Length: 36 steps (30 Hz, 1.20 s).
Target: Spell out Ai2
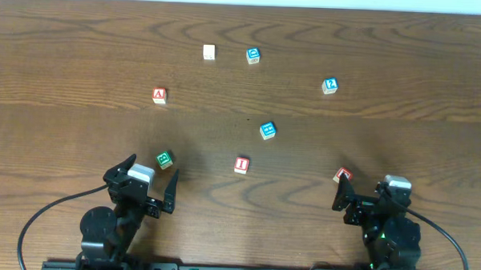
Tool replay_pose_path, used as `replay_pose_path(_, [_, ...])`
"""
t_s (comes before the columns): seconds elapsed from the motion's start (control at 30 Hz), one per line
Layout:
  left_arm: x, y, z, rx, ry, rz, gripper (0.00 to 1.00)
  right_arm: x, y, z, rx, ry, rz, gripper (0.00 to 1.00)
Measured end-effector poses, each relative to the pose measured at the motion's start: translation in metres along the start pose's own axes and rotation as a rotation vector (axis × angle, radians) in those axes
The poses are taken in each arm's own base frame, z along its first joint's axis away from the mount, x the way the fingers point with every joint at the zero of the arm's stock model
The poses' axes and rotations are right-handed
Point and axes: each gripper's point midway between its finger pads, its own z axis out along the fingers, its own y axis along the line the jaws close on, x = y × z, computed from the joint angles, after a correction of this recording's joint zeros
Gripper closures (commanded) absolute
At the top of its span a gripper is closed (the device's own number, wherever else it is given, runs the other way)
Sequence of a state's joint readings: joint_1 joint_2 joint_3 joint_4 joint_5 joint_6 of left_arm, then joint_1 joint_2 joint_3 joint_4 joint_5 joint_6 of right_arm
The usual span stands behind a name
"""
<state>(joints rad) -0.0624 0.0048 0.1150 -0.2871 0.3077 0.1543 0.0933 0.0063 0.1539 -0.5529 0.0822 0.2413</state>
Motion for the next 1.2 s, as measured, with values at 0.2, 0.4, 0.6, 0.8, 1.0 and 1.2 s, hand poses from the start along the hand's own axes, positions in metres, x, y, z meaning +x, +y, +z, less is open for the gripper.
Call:
replay_pose_path(0.2, [-0.018,0.062,-0.003,-0.270,-0.181,-0.308,0.05,-0.051,-0.029,0.003,0.139,-0.256,-0.052,0.01])
replay_pose_path(0.4, [-0.018,0.065,-0.005,-0.286,-0.195,-0.377,0.05,-0.048,-0.031,0.004,0.151,-0.248,-0.076,0.01])
replay_pose_path(0.6, [-0.018,0.066,-0.005,-0.289,-0.197,-0.389,0.05,-0.049,-0.032,0.004,0.157,-0.248,-0.079,0.01])
replay_pose_path(0.8, [-0.018,0.066,-0.005,-0.289,-0.197,-0.389,0.05,-0.049,-0.033,0.004,0.159,-0.249,-0.081,0.01])
replay_pose_path(1.0, [-0.018,0.066,-0.005,-0.290,-0.197,-0.389,0.05,-0.049,-0.033,0.004,0.159,-0.249,-0.081,0.01])
replay_pose_path(1.2, [-0.018,0.066,-0.005,-0.292,-0.198,-0.389,0.05,-0.049,-0.033,0.004,0.159,-0.249,-0.081,0.01])
